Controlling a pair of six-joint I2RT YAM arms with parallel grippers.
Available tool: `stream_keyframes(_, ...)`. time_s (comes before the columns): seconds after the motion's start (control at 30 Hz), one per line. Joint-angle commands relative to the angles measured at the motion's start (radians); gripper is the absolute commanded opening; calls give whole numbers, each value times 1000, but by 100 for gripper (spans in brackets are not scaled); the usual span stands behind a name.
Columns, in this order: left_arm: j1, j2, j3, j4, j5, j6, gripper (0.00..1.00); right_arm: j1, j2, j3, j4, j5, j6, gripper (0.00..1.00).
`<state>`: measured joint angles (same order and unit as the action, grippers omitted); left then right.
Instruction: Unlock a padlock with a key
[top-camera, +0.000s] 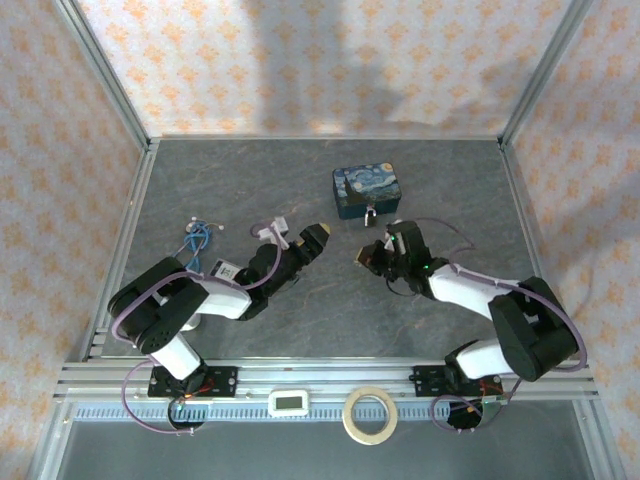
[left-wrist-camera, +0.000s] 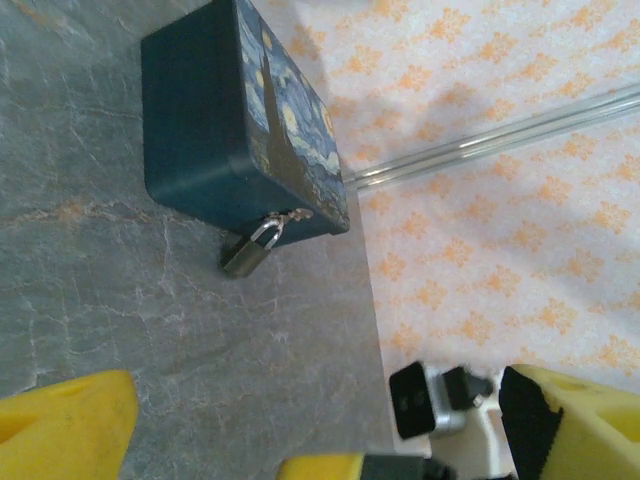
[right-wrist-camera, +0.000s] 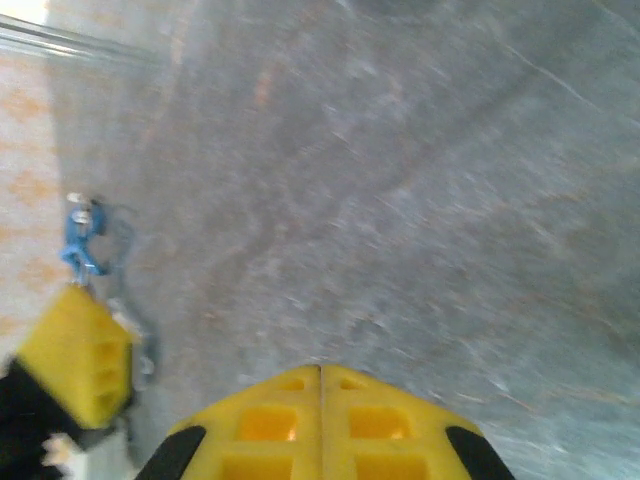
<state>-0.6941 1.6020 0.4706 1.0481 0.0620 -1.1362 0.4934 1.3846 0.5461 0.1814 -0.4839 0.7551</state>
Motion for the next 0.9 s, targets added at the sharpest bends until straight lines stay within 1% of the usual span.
stream_keyframes(0.0, -1, -59, 33, -101, -66, 77, 92, 18, 4, -20, -86, 138, -49, 0)
stream_keyframes(0.1, -1, -88, 37, -141, -97, 114, 92, 24, 11, -22, -163, 205, -103, 0)
stream_keyframes(0.17, 0, -101, 40, -162, -113, 133, 93, 24, 7, -5, -230, 256, -147, 11)
stream_keyframes(0.23, 3, -112, 46, -182, -126, 148, 93, 24, -15, 21, -304, 325, -197, 26)
stream_keyframes(0.3, 5, -118, 54, -196, -134, 163, 94, 25, -40, 40, -343, 355, -245, 36)
stream_keyframes(0.37, 10, -121, 63, -205, -138, 175, 94, 25, -49, 58, -374, 372, -275, 42)
stream_keyframes(0.6, 31, -121, 80, -218, -137, 185, 94, 55, -8, 79, -372, 323, -312, 44)
stream_keyframes(0.7, 31, -117, 85, -224, -133, 185, 94, 69, 22, 102, -375, 330, -306, 44)
stream_keyframes(0.87, 35, -111, 88, -228, -128, 186, 94, 93, 90, 139, -385, 384, -280, 44)
